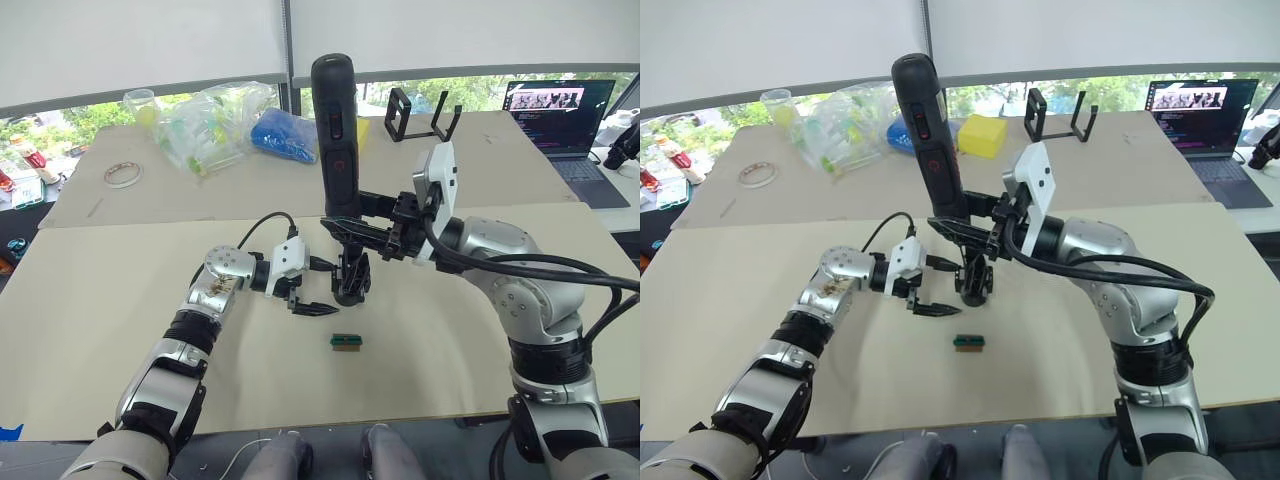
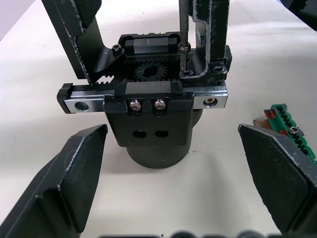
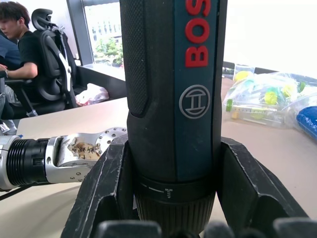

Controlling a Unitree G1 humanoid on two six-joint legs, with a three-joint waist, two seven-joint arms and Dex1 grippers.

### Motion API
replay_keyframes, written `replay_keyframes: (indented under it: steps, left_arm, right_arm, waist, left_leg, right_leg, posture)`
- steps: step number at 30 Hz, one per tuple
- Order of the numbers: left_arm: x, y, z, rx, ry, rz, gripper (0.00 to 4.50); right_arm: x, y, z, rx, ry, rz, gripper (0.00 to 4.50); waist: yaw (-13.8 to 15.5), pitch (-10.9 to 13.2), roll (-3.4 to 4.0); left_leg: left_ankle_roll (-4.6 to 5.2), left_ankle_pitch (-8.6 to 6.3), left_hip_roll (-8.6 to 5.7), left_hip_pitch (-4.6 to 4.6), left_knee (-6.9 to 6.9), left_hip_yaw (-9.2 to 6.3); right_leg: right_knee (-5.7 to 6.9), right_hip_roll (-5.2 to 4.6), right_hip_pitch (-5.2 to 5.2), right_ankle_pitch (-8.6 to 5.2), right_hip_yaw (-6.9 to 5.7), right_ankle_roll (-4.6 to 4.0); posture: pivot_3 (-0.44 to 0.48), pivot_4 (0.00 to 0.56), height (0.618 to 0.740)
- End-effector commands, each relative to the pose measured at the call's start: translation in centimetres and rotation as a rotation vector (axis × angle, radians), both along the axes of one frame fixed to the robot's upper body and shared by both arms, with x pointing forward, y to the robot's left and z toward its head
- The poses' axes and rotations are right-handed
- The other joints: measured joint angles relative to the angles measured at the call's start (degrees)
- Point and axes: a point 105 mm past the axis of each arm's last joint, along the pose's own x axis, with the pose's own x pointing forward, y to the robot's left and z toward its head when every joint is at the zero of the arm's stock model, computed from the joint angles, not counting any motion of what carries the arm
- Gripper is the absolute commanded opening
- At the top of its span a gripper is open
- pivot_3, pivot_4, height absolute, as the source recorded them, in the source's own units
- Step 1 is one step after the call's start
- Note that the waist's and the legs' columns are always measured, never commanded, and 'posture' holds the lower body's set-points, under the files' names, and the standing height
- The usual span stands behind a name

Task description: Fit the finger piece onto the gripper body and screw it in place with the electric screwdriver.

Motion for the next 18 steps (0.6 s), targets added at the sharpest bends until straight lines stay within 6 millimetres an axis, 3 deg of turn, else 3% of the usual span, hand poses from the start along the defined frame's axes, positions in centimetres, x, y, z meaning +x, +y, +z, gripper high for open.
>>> replay_keyframes:
  steps: [1,18]
  left_arm:
    - [0.31,-0.38,1.58,-0.019,-0.059,-0.014,4.50]
    - [0.20,-0.36,1.46,-0.020,-0.059,-0.016,4.50]
  right_arm:
    - [-1.15,0.34,1.93,0.035,-0.091,0.038,1.91]
    - [-1.31,0.41,2.10,0.034,-0.094,0.046,1.91]
  waist:
    - [0.01,0.00,0.00]
    - [0.00,0.00,0.00]
  left_leg:
    - [0.00,0.00,0.00,0.00,0.00,0.00]
    - [0.00,0.00,0.00,0.00,0.01,0.00]
  right_leg:
    - [0.00,0.00,0.00,0.00,0.00,0.00]
    - [0.00,0.00,-0.01,0.00,0.00,0.00]
  posture:
    - [0.000,0.150,0.740]
    - [0.000,0.150,0.740]
